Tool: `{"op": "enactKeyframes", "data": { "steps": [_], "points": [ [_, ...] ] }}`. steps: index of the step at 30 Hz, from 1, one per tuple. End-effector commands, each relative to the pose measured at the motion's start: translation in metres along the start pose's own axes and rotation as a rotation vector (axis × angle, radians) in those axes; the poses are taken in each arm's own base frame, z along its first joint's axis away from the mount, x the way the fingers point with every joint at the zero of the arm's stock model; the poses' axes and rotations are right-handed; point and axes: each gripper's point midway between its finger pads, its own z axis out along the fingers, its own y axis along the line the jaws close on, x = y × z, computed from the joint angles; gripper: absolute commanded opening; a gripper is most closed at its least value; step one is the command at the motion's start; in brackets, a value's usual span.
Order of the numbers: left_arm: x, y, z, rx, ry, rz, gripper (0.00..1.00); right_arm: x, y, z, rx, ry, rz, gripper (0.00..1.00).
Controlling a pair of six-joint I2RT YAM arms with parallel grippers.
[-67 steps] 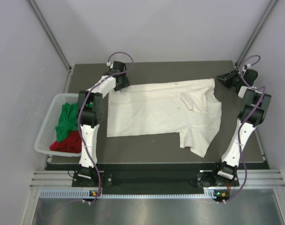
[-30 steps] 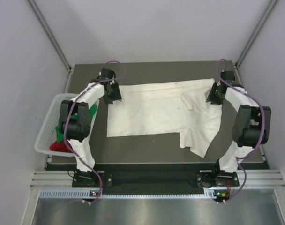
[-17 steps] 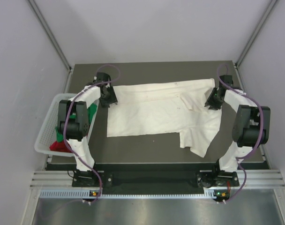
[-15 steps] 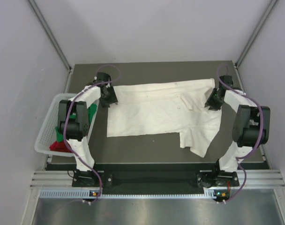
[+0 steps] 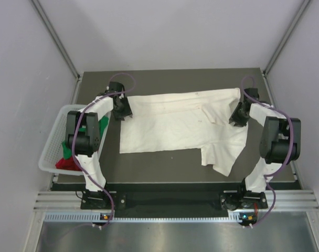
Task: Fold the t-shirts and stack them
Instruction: Fold the tshirt
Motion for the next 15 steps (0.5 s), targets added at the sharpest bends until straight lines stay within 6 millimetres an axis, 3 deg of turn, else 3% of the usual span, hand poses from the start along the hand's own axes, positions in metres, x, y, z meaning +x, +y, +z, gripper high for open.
{"op": "enactKeyframes", "data": {
  "steps": [1,7,11,12,15],
  "points": [
    [-0.008,-0.005,0.002,0.019,-0.033,0.007,0.51,-0.001,0.003,0.008,0.000,-0.020,-0.001,0.32],
    [-0.008,-0.002,0.005,-0.004,-0.033,0.007,0.47,0.002,-0.003,0.015,0.027,-0.025,0.007,0.28],
    [-0.010,-0.001,0.004,-0.010,-0.039,-0.001,0.45,0.003,-0.005,0.019,0.031,-0.023,0.008,0.10],
    [-0.010,-0.001,0.005,-0.012,-0.036,0.002,0.45,0.003,-0.005,0.018,0.033,-0.026,0.005,0.02],
    [-0.016,0.006,0.008,-0.057,-0.048,0.004,0.41,0.000,-0.006,0.016,0.040,-0.039,0.005,0.00]
  ]
}}
